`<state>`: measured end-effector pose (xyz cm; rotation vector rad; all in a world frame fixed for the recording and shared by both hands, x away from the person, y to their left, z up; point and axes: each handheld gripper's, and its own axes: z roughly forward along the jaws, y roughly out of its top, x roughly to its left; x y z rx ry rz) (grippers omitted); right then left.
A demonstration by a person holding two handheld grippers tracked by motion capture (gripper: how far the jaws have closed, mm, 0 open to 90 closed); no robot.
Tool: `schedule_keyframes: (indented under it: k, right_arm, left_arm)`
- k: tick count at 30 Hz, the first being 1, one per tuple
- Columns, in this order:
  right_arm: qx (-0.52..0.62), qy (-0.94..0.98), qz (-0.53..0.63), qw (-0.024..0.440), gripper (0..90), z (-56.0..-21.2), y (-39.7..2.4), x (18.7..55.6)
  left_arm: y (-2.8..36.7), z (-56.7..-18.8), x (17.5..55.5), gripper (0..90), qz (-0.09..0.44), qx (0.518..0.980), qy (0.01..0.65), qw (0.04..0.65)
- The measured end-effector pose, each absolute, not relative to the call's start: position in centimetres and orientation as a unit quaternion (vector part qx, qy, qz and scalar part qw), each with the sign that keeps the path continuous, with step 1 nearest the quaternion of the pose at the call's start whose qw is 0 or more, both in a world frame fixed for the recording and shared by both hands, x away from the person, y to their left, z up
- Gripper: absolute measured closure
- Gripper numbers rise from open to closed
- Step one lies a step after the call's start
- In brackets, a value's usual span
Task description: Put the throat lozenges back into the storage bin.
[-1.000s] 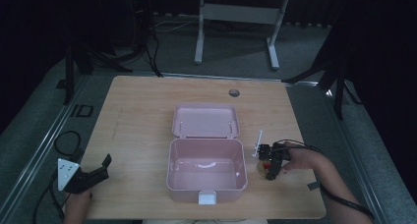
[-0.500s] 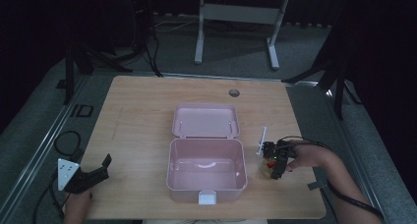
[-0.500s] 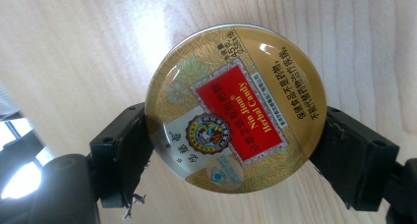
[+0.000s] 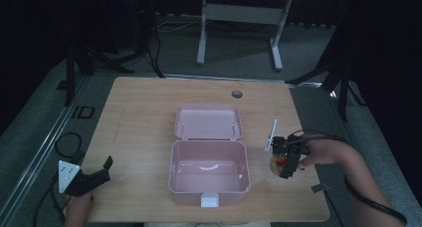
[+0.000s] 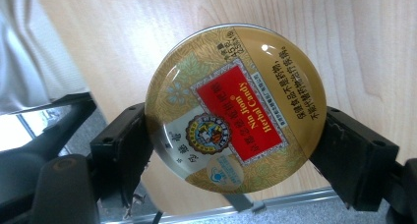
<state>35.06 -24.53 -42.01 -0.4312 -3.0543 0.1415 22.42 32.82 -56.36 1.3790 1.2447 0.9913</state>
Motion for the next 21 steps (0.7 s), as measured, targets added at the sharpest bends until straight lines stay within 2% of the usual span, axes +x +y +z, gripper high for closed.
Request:
schedule_keyframes:
  k: [8, 21]
  right_arm:
    - [-0.147, -0.989, 0.035, 0.003, 19.9, -38.1, -24.0, 34.7]
    - [-0.146, -0.989, 0.02, 0.005, 19.9, -37.5, -21.2, 34.5]
  left_arm:
    - [32.8, -56.4, 22.4, 0.4, 0.409, 0.569, 0.514, 0.495]
    - [32.8, -56.4, 22.4, 0.5, 0.409, 0.569, 0.514, 0.495]
